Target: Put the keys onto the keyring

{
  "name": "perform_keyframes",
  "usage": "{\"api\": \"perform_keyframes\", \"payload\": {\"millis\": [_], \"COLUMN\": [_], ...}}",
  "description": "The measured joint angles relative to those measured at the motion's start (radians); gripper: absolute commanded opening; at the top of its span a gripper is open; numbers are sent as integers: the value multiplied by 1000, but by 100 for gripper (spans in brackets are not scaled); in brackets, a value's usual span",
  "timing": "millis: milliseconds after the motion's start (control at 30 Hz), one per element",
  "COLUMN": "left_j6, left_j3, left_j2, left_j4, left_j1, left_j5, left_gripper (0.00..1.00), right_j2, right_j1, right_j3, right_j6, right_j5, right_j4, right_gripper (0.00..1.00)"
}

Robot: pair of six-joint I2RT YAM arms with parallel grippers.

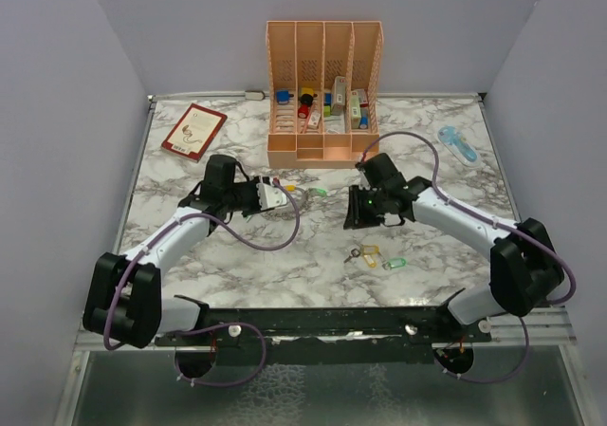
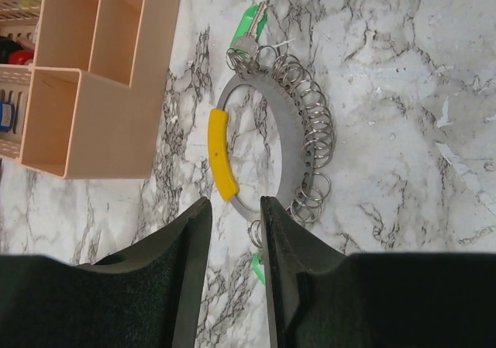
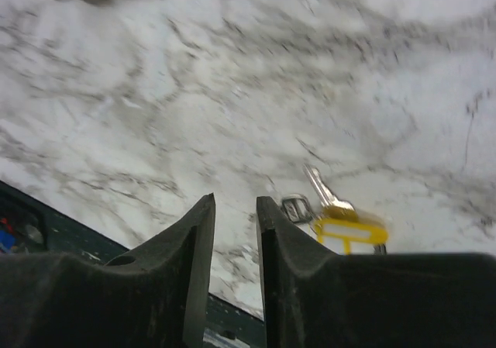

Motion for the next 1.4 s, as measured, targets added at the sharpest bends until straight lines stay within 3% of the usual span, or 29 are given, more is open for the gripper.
{"api": "perform_keyframes", "payload": {"millis": [167,367,500,600,700,933,1400], "left_j6": [-79,-254,-368,-401,-406,-447,-463], "left_j3": [-5,-30,-57,-76,-83,-58,-22], "left_j2": [11,-31,-83,-113,-117,-33,18], "left_j4": [74,164,191,203,203,214,253], "left_j1": [2,56,129,166,167,166,166], "left_j5": [-23,-162,-229,-229,-183,-83,-5], "left_gripper": [35,35,35,38,58,76,77], "right_j2": [69,382,512,547,552,562,622], "right_j1": [34,136,166,160,138,67,29], "right_j3": [166,443,534,566,594,630,622], "right_j6": [-51,-102,-113,-117,-128,-181,-258], "right_j5": [-32,-51,-50,-31,-10,37,11], "right_j4": [95,145,148,144,136,137,137], "right_gripper": [38,39,40,42,45,51,42]}}
